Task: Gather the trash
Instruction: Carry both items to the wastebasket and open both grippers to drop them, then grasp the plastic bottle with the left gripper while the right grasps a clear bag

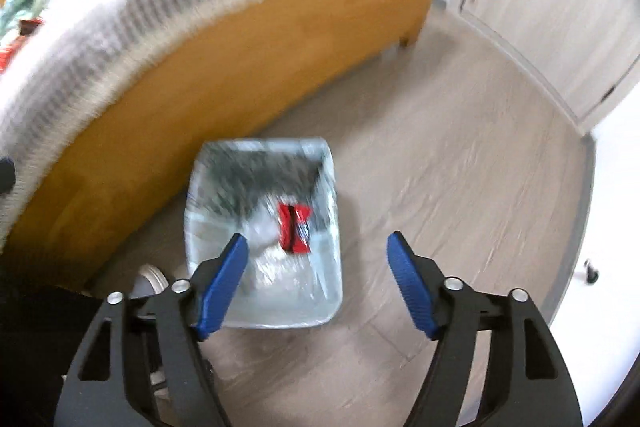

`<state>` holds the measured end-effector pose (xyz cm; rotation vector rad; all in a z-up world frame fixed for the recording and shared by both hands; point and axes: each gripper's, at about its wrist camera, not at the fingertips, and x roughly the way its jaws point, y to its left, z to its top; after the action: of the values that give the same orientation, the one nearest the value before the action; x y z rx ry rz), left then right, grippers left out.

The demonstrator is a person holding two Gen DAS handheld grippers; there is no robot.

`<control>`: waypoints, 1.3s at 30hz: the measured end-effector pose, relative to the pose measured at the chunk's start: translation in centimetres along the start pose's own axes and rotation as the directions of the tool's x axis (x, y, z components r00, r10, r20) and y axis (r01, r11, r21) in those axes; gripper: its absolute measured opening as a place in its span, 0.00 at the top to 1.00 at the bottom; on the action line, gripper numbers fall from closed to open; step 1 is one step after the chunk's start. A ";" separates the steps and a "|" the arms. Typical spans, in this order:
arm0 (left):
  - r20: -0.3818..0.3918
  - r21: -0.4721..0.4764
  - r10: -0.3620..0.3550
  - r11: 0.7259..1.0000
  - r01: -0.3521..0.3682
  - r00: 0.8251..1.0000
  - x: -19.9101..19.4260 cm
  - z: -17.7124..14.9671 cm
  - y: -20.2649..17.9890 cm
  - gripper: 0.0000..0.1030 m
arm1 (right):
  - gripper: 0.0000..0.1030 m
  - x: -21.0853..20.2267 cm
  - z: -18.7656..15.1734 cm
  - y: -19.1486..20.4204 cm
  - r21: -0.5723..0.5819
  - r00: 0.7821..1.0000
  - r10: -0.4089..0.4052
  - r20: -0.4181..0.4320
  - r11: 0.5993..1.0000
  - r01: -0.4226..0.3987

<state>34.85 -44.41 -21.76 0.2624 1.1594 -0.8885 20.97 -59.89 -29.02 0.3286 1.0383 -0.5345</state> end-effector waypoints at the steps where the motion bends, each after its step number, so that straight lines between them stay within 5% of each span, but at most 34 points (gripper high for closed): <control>1: 0.046 0.014 0.002 1.000 -0.003 0.999 -2.3 -0.1 0.5 0.23 | 0.28 -1.5 0.5 0.8 -0.012 0.999 0.005 0.040 1.000 -0.004; 3: 0.170 0.020 0.032 0.999 -0.036 0.985 -7.2 -0.6 2.4 0.12 | 0.27 -4.2 1.4 3.0 -0.041 0.994 0.024 0.107 0.999 -0.019; 9: 0.368 -0.095 0.190 0.982 -0.166 0.910 -16.0 -3.5 10.4 0.11 | 0.27 -9.3 4.2 12.0 -0.175 0.961 0.143 0.236 0.979 -0.103; 13: 0.408 -0.183 0.297 0.953 -0.242 0.863 -19.7 -5.3 16.0 0.11 | 0.27 -10.1 5.5 18.9 -0.275 0.944 0.218 0.248 0.950 -0.147; 22: 0.411 -0.320 0.399 0.905 -0.281 0.820 -24.7 -7.2 27.2 0.11 | 0.27 -10.8 8.1 31.6 -0.432 0.919 0.317 0.232 0.881 -0.195; 32: 0.446 -0.398 0.355 0.901 -0.173 0.821 -28.0 -0.8 39.1 0.11 | 0.27 -8.3 14.1 40.6 -0.521 0.901 0.376 0.214 0.825 -0.221; 36: 0.431 -0.429 0.262 0.901 -0.059 0.863 -26.5 3.6 45.1 0.14 | 0.27 -7.3 16.8 43.6 -0.545 0.882 0.419 0.215 0.801 -0.248; 39: 0.391 -0.494 0.199 0.869 0.023 0.899 -23.6 5.5 48.1 0.30 | 0.27 -6.8 18.6 45.2 -0.548 0.867 0.449 0.217 0.791 -0.272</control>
<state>70.64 -5.60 -10.95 -0.2878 0.9047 -0.5041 57.19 -30.04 -13.84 -0.0356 0.7136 0.0520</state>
